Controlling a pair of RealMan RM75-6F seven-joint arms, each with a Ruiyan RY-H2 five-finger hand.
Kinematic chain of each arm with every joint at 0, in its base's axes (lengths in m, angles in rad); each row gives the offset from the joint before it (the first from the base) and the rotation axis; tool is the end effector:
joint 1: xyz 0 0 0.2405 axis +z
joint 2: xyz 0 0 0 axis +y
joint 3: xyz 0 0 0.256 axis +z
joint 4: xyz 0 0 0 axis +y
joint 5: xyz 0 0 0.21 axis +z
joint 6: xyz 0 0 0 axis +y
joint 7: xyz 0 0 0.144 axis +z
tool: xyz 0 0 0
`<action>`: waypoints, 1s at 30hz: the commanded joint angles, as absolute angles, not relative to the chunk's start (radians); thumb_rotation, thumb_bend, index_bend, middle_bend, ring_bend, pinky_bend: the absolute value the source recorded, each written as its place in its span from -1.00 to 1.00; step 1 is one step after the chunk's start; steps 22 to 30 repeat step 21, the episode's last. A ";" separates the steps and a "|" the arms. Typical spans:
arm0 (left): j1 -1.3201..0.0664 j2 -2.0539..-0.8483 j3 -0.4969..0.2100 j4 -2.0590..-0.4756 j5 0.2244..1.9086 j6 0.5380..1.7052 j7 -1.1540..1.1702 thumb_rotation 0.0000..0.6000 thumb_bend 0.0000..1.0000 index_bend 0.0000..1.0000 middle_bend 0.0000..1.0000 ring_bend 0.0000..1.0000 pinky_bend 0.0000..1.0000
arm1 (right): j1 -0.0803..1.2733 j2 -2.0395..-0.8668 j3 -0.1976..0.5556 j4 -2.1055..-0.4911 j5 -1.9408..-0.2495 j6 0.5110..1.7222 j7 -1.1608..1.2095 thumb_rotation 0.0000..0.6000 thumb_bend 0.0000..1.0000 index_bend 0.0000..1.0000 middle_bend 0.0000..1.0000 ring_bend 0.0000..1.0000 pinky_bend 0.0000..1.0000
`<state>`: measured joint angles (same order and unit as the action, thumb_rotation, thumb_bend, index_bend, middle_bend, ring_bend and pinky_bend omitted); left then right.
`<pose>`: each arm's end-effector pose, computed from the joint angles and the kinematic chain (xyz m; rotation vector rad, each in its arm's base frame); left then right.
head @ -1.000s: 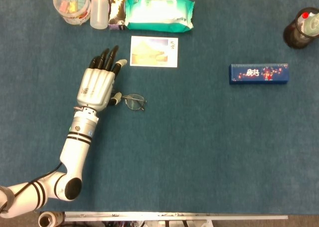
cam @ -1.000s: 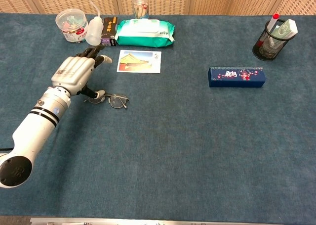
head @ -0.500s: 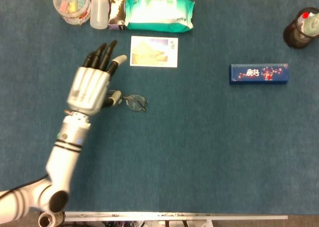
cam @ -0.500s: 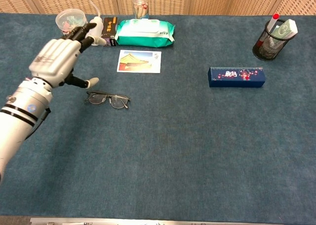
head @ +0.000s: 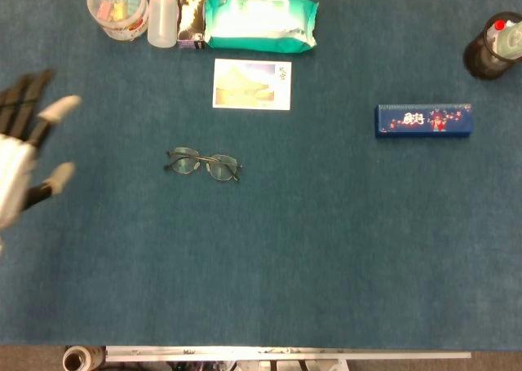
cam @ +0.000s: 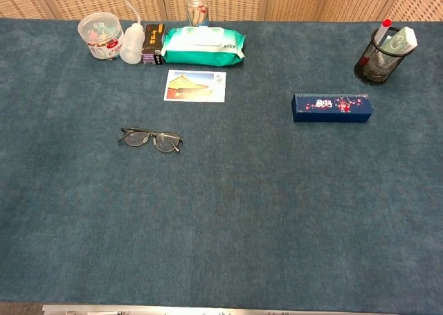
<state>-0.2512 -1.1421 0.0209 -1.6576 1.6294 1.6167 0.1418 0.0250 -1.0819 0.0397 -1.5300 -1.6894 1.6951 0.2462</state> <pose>-0.2504 0.2081 0.1498 -1.5513 -0.6339 -1.0859 -0.3020 -0.1570 0.1915 1.3831 -0.8251 1.1878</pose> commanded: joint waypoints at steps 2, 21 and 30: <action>-0.162 -1.108 0.048 -1.654 1.628 1.703 0.086 1.00 -0.60 -0.62 -1.00 -1.00 -0.71 | 0.029 -1.087 0.040 -1.533 -1.684 1.684 0.229 1.00 -0.52 -0.45 -0.30 -0.53 -0.57; -0.103 -1.161 -0.001 -1.499 1.583 1.698 -0.089 1.00 -0.59 -0.52 -0.96 -1.00 -0.71 | 0.063 -1.098 0.056 -1.535 -1.627 1.600 0.195 1.00 -0.52 -0.45 -0.30 -0.53 -0.57; -0.103 -1.161 -0.001 -1.499 1.583 1.698 -0.089 1.00 -0.59 -0.52 -0.96 -1.00 -0.71 | 0.063 -1.098 0.056 -1.535 -1.627 1.600 0.195 1.00 -0.52 -0.45 -0.30 -0.53 -0.57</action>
